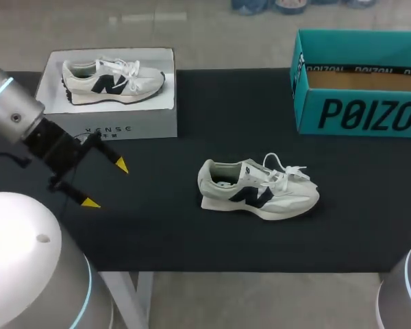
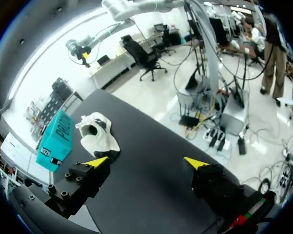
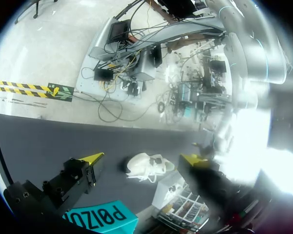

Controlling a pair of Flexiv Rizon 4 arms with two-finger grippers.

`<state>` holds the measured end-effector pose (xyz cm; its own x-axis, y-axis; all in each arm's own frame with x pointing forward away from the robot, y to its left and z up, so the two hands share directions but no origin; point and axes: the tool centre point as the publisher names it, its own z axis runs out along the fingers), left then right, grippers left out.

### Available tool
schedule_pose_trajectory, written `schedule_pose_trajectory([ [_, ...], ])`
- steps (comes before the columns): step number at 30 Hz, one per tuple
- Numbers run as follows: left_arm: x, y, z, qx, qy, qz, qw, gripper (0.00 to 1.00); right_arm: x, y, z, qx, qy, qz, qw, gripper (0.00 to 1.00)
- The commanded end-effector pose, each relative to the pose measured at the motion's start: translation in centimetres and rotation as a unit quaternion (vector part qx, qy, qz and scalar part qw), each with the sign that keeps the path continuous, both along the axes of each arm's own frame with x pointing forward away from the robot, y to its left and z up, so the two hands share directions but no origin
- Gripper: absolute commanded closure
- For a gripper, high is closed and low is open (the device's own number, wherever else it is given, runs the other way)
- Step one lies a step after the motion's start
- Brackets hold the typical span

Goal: Take the shoe out of the shoebox, open the shoe tongue, remove and reinsert the insole, then place the shoe into the shoebox

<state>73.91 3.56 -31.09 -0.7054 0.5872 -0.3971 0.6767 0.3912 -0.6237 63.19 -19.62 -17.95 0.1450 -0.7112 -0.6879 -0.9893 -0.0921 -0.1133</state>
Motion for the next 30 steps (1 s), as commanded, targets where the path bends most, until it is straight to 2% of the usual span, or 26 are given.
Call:
schedule_pose_trajectory([
  [1, 0.2, -0.6, -1.4, -0.251, 0.194, 0.165, 0.934, 0.0, -0.8, 0.1, 0.0, 0.023, -0.129, -0.124, 0.984, 0.0],
  [16, 0.2, -0.6, -1.4, -0.251, 0.194, 0.165, 0.934, 0.0, -0.8, 0.1, 0.0, 0.023, -0.129, -0.124, 0.984, 0.0],
  [17, 0.4, -0.5, -1.8, -0.269, 0.205, 0.179, 0.924, 0.0, -0.8, 0.1, 0.0, 0.023, -0.129, -0.124, 0.984, 0.0],
  [19, 1.1, -0.7, -2.4, -0.281, 0.209, 0.191, 0.917, 0.0, -0.8, 0.1, 0.0, 0.023, -0.129, -0.124, 0.984, 0.0],
  [23, 1.6, -1.6, -3.1, -0.309, 0.247, 0.207, 0.895, 0.0, -0.8, 0.1, 0.0, 0.023, -0.129, -0.124, 0.984, 0.0],
  [30, 1.6, -4.6, -5.2, -0.291, 0.263, 0.191, 0.9, 0.0, -0.8, 0.1, 0.0, 0.023, -0.129, -0.124, 0.984, 0.0],
])
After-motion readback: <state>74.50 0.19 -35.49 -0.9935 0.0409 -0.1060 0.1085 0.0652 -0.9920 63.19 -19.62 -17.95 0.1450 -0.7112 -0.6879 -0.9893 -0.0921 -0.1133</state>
